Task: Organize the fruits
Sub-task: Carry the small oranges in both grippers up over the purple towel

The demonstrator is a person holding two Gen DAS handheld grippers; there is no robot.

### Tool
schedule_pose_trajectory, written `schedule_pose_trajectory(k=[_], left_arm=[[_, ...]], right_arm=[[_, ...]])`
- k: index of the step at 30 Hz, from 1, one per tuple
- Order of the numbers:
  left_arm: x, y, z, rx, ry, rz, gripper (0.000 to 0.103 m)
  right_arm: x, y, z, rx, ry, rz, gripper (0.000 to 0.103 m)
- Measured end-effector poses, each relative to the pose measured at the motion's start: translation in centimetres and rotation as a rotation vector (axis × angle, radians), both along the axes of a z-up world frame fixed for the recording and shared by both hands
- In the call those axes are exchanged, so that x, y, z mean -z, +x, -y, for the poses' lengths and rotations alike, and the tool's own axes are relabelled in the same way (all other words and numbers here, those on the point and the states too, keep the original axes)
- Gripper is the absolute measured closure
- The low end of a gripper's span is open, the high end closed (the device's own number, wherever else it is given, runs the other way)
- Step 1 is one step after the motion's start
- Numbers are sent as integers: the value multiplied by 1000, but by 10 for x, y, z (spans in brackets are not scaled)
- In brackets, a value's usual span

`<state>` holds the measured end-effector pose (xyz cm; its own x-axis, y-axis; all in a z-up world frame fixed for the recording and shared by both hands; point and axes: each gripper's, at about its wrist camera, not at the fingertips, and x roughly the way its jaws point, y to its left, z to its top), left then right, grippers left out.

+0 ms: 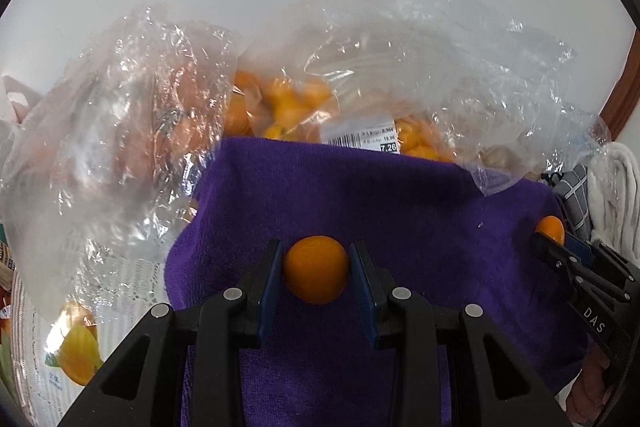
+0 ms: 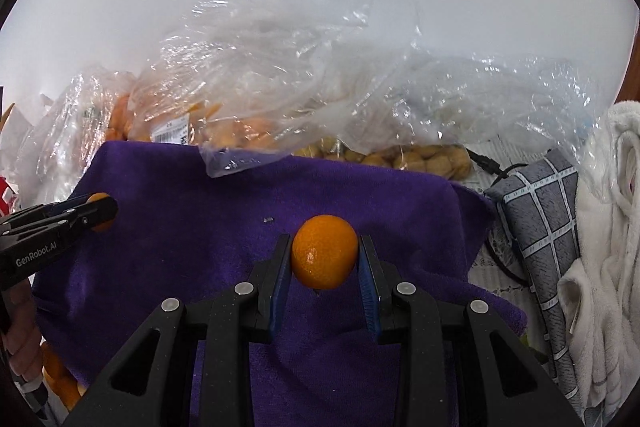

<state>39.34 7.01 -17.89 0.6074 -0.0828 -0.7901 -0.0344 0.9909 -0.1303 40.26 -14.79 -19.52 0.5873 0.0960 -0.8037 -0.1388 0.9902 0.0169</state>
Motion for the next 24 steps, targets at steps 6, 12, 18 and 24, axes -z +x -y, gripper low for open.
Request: schedule_pose_trajectory(k=[6,12,18,24], left_arm=[[5,0,4,7,2,-7,71],[4,0,3,8,1,1,71],[4,-2,1,10,-6,4,71],[1,-4,3,15,10,7,71]], right_arm=[[8,1,5,11,0,-10,71],[17,2,2,7,-3,-16,71],[23,3,0,1,-8,-13,71],[24,4,0,3,-7,-28,71]])
